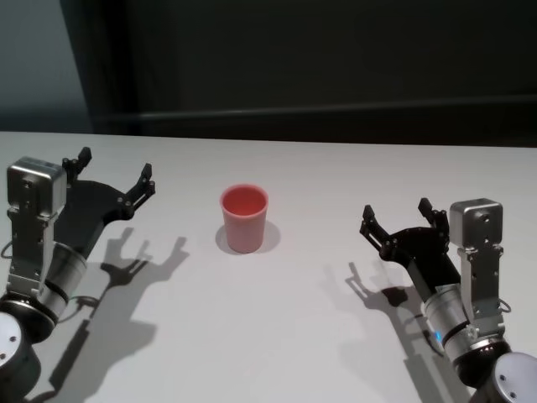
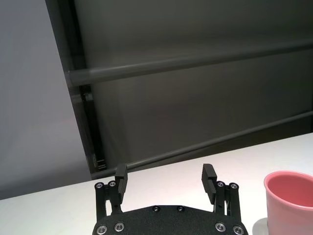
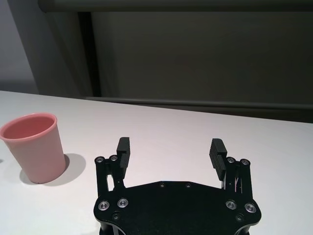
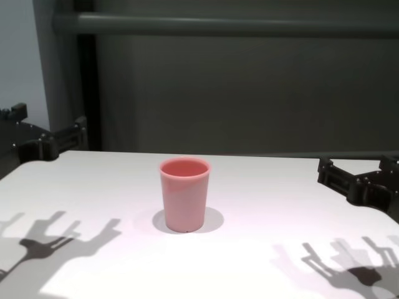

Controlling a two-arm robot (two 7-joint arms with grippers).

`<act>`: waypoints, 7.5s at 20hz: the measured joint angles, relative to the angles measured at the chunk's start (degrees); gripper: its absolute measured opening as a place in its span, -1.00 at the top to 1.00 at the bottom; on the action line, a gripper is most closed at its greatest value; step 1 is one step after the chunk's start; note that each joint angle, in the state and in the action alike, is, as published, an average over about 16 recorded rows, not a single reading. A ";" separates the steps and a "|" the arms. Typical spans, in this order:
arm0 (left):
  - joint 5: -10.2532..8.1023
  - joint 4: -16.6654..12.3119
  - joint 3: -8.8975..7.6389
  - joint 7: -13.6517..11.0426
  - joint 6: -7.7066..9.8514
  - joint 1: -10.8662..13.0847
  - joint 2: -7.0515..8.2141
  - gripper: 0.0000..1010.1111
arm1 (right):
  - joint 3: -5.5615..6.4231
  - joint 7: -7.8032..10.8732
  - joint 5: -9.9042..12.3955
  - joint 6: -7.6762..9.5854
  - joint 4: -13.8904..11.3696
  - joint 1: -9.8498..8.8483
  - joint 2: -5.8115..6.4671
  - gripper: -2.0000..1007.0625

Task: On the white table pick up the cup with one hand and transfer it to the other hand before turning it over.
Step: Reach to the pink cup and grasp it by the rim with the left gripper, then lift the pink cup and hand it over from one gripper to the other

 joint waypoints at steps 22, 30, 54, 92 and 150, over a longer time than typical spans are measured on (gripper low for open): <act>8.07 -4.09 6.49 -18.80 0.73 -11.24 14.12 -0.98 | 0.00 0.00 0.00 0.00 0.00 0.00 0.00 -0.99; 9.76 -2.85 11.71 -27.11 -0.58 -17.95 19.22 -0.98 | 0.00 0.00 0.00 0.00 0.00 0.00 0.00 -0.99; 24.95 10.50 31.44 -43.27 -7.28 -38.74 20.29 -0.98 | 0.00 0.00 0.00 0.00 0.00 0.00 0.00 -0.99; 35.93 28.90 49.28 -51.85 -22.31 -55.58 10.41 -0.98 | 0.00 0.00 0.00 0.00 0.00 0.00 0.00 -0.99; 10.48 22.65 40.69 -41.08 -15.04 -46.54 15.41 0.92 | 0.00 0.00 0.00 0.00 0.00 0.00 0.00 -0.99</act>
